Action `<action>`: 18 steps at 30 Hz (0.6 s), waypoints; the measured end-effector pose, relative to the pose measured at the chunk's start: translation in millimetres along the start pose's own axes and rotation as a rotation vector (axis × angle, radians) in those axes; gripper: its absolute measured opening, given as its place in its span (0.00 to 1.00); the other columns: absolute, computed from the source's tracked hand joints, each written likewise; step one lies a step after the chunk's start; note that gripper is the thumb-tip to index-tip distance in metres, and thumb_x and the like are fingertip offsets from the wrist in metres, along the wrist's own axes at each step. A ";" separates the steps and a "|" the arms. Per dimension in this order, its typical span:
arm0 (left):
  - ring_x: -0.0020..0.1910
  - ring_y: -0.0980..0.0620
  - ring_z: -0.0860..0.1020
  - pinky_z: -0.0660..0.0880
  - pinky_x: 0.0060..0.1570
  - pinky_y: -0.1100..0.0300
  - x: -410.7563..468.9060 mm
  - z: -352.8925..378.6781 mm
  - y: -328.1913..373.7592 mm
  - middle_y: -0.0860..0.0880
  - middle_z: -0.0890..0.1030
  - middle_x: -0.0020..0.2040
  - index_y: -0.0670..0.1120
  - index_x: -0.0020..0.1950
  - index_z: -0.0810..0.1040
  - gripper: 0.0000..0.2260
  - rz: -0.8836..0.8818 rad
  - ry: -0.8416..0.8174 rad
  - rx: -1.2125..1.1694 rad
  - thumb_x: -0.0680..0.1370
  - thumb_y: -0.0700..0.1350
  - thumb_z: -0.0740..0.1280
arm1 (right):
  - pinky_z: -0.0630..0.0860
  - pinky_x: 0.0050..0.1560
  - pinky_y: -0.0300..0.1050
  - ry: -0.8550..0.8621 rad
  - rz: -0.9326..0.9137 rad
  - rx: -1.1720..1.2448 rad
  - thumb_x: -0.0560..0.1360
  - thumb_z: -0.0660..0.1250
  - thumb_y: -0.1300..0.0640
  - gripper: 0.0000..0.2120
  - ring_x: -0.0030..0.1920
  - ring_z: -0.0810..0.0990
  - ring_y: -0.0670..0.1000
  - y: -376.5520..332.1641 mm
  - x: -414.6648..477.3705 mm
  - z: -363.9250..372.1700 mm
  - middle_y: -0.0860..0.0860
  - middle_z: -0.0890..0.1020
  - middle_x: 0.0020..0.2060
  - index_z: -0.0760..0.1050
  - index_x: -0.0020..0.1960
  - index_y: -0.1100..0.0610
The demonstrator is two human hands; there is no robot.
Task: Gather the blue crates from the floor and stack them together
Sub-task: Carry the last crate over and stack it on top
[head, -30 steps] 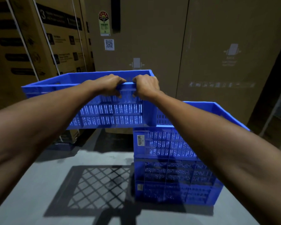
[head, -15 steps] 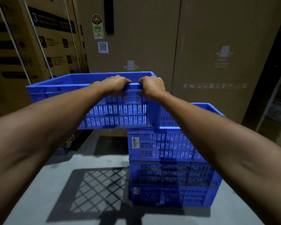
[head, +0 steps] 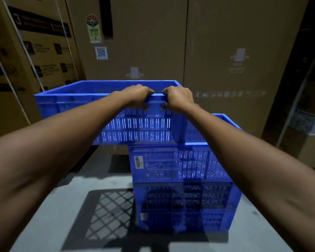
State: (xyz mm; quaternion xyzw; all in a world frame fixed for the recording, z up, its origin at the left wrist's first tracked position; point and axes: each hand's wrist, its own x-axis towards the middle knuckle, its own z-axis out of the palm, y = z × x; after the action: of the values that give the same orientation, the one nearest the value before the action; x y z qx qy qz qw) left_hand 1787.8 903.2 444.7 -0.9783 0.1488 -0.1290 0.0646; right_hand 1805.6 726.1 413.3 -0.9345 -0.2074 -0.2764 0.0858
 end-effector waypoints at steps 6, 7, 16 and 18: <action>0.45 0.47 0.73 0.71 0.44 0.52 21.6 1.0 29.8 0.48 0.79 0.51 0.51 0.57 0.75 0.19 0.030 0.000 0.007 0.69 0.50 0.76 | 0.64 0.45 0.48 0.030 0.004 -0.006 0.67 0.65 0.35 0.16 0.39 0.74 0.53 34.4 -10.7 -3.9 0.47 0.75 0.33 0.71 0.42 0.48; 0.45 0.46 0.73 0.71 0.43 0.52 24.5 1.2 35.9 0.48 0.79 0.50 0.50 0.55 0.74 0.18 0.034 0.002 0.016 0.69 0.50 0.76 | 0.64 0.45 0.49 0.040 0.004 -0.006 0.68 0.63 0.32 0.19 0.38 0.71 0.52 40.5 -12.9 -4.3 0.46 0.74 0.31 0.71 0.41 0.48; 0.52 0.41 0.77 0.69 0.40 0.52 54.5 7.0 100.2 0.46 0.80 0.53 0.49 0.54 0.72 0.19 0.083 0.106 0.025 0.69 0.50 0.75 | 0.62 0.45 0.52 0.176 0.089 -0.038 0.73 0.46 0.26 0.31 0.34 0.71 0.53 103.0 -32.6 -10.9 0.48 0.70 0.25 0.66 0.31 0.52; 0.51 0.41 0.77 0.69 0.39 0.53 59.8 8.8 113.2 0.45 0.80 0.51 0.48 0.54 0.72 0.19 0.125 0.169 0.013 0.69 0.50 0.75 | 0.62 0.45 0.51 0.183 0.105 -0.063 0.73 0.46 0.26 0.32 0.35 0.73 0.54 118.8 -36.6 -13.7 0.48 0.71 0.26 0.68 0.32 0.53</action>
State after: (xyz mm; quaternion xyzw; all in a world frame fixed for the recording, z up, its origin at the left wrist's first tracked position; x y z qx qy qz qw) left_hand 1814.2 778.4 431.6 -0.9523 0.2137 -0.2078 0.0660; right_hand 1822.8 603.1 399.1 -0.9171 -0.1406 -0.3621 0.0891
